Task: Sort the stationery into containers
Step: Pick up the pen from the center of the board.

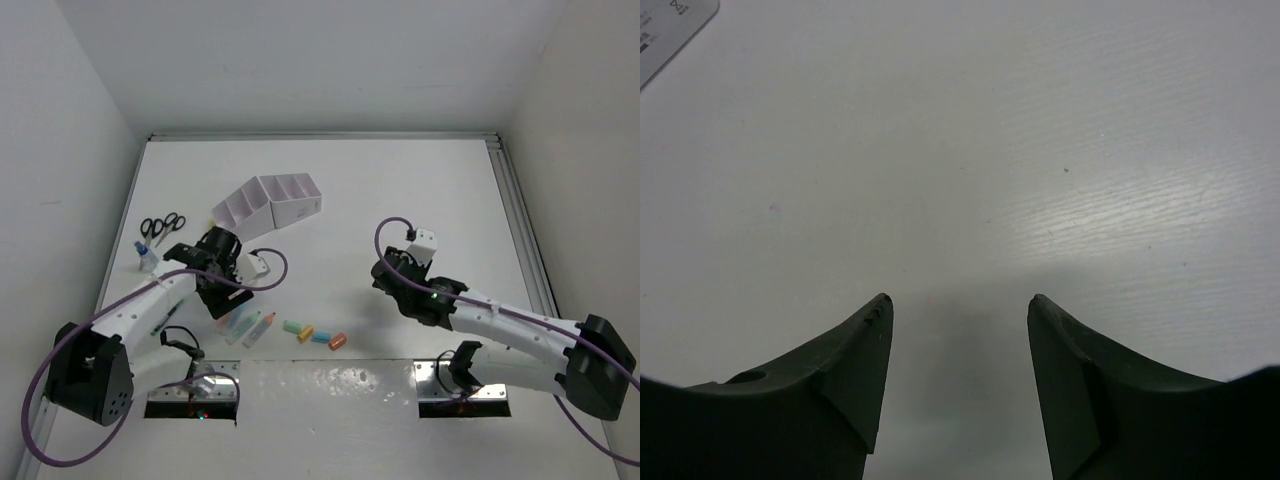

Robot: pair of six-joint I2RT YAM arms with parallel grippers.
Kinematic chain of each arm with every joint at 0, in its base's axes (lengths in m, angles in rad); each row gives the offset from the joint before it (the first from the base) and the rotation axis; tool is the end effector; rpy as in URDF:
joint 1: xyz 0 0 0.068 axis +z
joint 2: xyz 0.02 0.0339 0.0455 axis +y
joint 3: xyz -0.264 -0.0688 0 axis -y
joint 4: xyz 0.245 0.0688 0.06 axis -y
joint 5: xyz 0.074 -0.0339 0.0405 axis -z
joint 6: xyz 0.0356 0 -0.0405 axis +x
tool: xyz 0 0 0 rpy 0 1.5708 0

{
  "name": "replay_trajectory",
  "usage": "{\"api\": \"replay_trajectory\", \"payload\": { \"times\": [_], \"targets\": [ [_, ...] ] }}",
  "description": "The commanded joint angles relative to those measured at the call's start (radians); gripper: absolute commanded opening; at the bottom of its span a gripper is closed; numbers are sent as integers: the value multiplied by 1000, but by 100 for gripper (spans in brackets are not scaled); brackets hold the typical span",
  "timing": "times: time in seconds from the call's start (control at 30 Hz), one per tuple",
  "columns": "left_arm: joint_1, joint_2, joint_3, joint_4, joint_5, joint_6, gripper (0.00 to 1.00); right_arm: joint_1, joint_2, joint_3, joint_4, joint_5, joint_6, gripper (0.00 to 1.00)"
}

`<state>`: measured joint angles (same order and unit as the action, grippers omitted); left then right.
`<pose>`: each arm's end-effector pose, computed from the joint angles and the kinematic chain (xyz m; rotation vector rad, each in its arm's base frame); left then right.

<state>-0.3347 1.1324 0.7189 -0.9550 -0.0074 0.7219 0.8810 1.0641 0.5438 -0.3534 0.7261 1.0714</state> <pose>0.1686 -0.0584 0.2017 1.4829 2.5430 0.0682 0.1448 0.1384 0.1974 0.5038 2.1290 0.1912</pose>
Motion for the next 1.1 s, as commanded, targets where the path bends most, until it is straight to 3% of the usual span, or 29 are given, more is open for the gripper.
{"api": "replay_trajectory", "payload": {
  "times": [0.0,0.2,0.6,0.87,1.07],
  "targets": [
    [-27,-31,-55,82,-35,-39,71,45,-18,-10,-50,128,108,56],
    [-66,-53,-163,202,-45,-6,67,111,-53,-45,-101,187,197,52],
    [-70,17,-203,328,-86,-85,55,170,-44,-44,-194,254,281,52],
    [-66,10,-233,292,-121,-64,54,171,-59,-48,-216,271,289,52],
    [-59,-7,-256,289,-115,-21,59,177,-47,-41,-222,266,288,55]
  ]
}}
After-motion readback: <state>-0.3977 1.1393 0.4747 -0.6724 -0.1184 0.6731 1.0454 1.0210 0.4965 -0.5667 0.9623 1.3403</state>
